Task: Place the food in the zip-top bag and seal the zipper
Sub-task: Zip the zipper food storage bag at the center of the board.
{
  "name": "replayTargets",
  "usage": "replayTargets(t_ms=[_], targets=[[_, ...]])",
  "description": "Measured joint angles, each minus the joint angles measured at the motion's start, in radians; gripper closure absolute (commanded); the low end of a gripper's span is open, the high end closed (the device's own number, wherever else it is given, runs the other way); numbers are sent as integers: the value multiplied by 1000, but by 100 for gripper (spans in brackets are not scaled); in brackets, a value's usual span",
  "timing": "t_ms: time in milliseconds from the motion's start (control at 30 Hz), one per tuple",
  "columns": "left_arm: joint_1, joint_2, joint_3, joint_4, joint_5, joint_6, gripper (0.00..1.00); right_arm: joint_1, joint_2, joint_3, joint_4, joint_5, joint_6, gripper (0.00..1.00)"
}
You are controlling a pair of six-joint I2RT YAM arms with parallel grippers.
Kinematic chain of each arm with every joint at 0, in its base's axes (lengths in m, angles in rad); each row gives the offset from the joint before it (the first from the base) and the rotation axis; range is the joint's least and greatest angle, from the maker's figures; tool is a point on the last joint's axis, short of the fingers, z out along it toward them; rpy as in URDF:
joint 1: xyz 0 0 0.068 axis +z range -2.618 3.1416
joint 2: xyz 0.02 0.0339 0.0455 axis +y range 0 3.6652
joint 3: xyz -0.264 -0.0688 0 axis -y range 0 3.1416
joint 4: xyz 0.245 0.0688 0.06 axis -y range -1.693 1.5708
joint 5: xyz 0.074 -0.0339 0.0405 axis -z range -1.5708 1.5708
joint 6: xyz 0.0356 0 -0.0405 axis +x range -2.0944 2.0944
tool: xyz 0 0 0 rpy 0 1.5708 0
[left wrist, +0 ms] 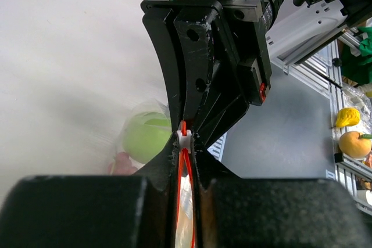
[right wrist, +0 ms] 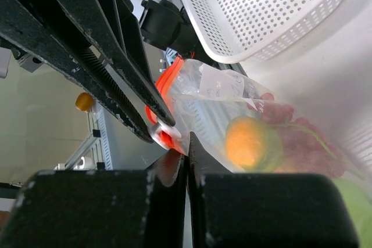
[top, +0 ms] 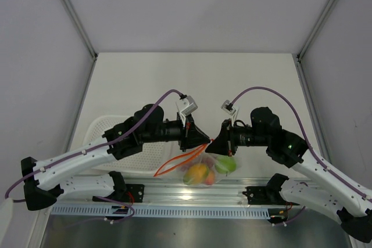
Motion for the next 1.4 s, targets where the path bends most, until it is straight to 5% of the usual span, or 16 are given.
replayTargets(t_ms=[133,467,1033,1400], targets=[[0,8,6,-8,2,-2,75,1,0,0,-1,12,3,100],[-1,14,6,-21,1,-3,98,8,0,0,-1,23,4,100],[-2,14,6,-23,4,-10,100,14,-31,0,-7,47,-7,94],[-4,14,6,-27,12,-11,99,14,-47,0,-3,10,-27,100]])
